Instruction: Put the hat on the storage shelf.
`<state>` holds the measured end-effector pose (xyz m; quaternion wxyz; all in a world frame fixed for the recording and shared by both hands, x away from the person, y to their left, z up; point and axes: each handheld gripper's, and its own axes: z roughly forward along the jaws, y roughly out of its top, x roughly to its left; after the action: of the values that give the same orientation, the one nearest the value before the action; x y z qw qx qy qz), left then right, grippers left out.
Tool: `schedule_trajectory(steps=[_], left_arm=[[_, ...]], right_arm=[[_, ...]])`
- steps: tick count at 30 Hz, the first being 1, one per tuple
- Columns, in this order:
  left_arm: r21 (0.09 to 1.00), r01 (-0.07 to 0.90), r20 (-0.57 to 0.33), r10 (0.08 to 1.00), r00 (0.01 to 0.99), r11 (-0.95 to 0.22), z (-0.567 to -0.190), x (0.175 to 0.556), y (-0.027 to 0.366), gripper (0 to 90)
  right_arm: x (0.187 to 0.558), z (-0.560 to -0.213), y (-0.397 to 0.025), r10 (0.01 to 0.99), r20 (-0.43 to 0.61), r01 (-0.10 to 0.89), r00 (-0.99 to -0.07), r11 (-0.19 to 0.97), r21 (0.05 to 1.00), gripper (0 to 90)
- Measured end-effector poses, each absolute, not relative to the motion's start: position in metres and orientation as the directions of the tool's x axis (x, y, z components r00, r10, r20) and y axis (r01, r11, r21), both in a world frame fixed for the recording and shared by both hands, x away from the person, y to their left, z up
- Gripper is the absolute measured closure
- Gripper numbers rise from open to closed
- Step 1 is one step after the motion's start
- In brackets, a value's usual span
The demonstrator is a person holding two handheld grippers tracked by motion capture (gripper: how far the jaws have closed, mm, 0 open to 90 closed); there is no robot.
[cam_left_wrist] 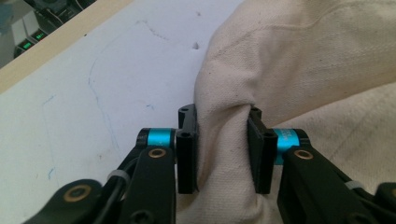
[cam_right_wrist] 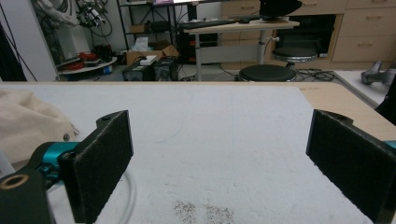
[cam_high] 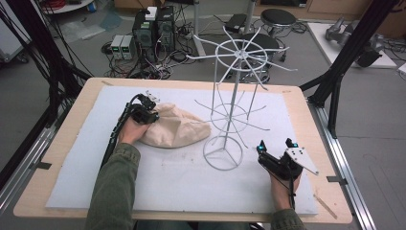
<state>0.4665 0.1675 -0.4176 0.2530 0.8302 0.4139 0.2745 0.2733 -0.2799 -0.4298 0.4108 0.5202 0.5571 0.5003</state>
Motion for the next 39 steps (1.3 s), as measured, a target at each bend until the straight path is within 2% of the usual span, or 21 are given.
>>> schedule_trajectory(steps=[4, 15, 39], left_arm=[[0.697, 0.541, 0.168, 0.84, 0.516, -0.471, -0.414, 0.462, 0.18, 74.2], [0.787, 0.498, 0.076, 0.858, 0.508, -0.364, -0.409, 0.449, 0.202, 75.1], [0.894, 0.398, -0.038, 0.849, 0.527, -0.206, -0.37, 0.426, 0.219, 74.9]], right_arm=[[0.273, -0.43, -0.28, 0.99, 0.071, 0.169, -0.12, -0.05, 0.984, 6.1], [0.274, -0.43, -0.282, 0.99, 0.088, 0.177, -0.111, -0.067, 0.982, 6.1], [0.274, -0.43, -0.283, 0.988, 0.109, 0.178, -0.111, -0.088, 0.98, 6.1]])
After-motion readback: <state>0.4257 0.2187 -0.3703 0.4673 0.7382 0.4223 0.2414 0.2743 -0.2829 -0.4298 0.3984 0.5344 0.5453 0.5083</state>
